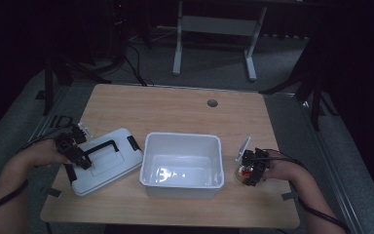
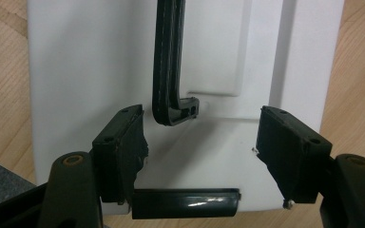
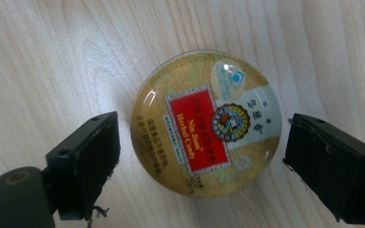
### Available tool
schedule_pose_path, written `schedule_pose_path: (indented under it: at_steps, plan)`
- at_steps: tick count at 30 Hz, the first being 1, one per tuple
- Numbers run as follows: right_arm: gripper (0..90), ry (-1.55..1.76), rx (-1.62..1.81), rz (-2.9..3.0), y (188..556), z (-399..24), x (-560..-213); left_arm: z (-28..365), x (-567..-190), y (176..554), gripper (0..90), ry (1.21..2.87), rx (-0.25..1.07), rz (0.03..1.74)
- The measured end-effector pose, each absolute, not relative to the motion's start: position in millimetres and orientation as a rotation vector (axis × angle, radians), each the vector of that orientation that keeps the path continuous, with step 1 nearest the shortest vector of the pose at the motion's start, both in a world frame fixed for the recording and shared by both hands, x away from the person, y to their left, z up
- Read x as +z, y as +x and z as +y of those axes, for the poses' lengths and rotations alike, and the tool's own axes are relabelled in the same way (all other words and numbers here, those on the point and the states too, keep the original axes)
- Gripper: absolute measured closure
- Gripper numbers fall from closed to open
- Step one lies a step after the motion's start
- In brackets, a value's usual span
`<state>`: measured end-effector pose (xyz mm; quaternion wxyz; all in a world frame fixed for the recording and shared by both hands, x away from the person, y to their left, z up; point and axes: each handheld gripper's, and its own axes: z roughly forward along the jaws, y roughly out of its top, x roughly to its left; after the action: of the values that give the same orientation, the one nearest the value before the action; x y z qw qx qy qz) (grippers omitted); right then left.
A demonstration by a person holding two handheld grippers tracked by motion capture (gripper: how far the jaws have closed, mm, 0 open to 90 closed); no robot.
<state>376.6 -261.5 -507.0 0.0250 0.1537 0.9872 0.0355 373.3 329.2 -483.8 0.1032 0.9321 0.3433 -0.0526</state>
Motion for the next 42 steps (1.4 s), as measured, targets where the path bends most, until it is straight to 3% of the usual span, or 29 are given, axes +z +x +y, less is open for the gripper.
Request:
schedule_pose_path:
  at_steps: [5, 9, 10, 15, 42]
  plan:
    - [11.1, 0.453, 0.052, 3.078, 379.5, -257.7, -514.9, 329.2, -484.6, 373.2, 33.1, 2.753, -0.161, 1.011]
    - [14.8, 0.430, 0.036, 3.089, 381.1, -256.2, -518.2, 330.0, -485.7, 373.3, 33.1, 2.756, -0.171, 1.020]
    - [19.5, 0.398, 0.038, 3.083, 380.6, -254.9, -518.1, 330.1, -486.0, 373.2, 33.1, 2.755, -0.171, 1.020]
    - [19.8, 0.320, 0.029, 3.089, 377.6, -253.9, -512.5, 330.6, -484.7, 372.6, 33.1, 2.753, -0.163, 1.020]
    - [19.9, -0.073, -0.032, 3.086, 333.5, -220.2, -408.6, 325.3, -476.7, 372.6, 33.1, 2.761, -0.148, 1.000]
